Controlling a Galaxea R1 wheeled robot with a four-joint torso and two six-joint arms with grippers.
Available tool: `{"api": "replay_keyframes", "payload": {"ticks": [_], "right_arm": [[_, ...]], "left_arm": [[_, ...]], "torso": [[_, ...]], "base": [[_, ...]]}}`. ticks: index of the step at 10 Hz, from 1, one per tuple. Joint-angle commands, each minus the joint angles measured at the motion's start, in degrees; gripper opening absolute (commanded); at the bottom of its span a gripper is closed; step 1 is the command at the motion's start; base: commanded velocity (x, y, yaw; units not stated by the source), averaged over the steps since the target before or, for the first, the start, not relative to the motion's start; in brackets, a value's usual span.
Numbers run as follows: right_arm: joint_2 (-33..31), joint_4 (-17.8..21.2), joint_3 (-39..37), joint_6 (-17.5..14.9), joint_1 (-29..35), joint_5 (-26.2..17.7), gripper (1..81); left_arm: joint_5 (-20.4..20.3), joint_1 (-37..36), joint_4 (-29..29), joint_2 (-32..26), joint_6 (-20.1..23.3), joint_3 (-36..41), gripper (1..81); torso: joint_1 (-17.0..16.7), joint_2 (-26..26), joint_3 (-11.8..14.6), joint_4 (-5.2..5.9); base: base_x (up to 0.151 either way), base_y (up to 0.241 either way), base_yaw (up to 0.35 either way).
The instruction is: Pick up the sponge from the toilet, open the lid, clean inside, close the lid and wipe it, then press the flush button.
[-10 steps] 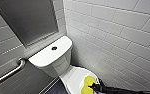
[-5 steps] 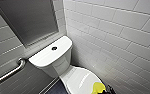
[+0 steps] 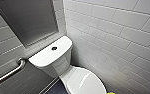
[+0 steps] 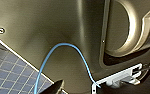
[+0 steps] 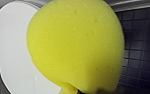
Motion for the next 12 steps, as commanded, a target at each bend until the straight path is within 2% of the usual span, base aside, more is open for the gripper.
{"api": "replay_keyframes", "payload": {"ticks": [1, 4, 6, 8, 12], "right_arm": [[-7.37, 0.14, 6.53, 0.02, -4.03, -0.95, 1.0], [-13.34, -2.23, 15.85, -0.86, -9.49, 7.48, 1.0], [-15.8, -4.07, 22.5, -0.86, -8.27, 8.28, 1.0], [-15.38, -4.17, 24.99, -0.86, -3.1, 6.45, 1.0], [-6.86, -4.25, 20.61, -0.77, 9.48, -3.92, 1.0]], "left_arm": [[4.88, 1.88, 0.21, -0.36, 0.28, 0.72, 81.1], [4.88, 1.79, 0.21, -0.36, 0.28, 0.72, 81.1], [4.88, 1.71, 0.21, -0.36, 0.28, 0.72, 81.1], [4.8, 1.71, 0.21, -0.27, 0.28, 0.72, 81.1], [4.8, 1.44, 0.21, -0.01, 0.28, 0.72, 81.1]], "torso": [[0.0, 0.0, 0.0, 0.0], [0.0, -0.02, 0.0, 0.0], [0.0, -0.02, 0.0, 0.0], [0.0, -0.02, 0.0, 0.0], [0.0, -0.02, 0.0, 0.0]], "base": [[0.0, 0.0, 0.0], [0.0, 0.0, 0.0], [0.0, 0.0, 0.0], [0.0, 0.0, 0.0], [0.0, 0.0, 0.0]]}}
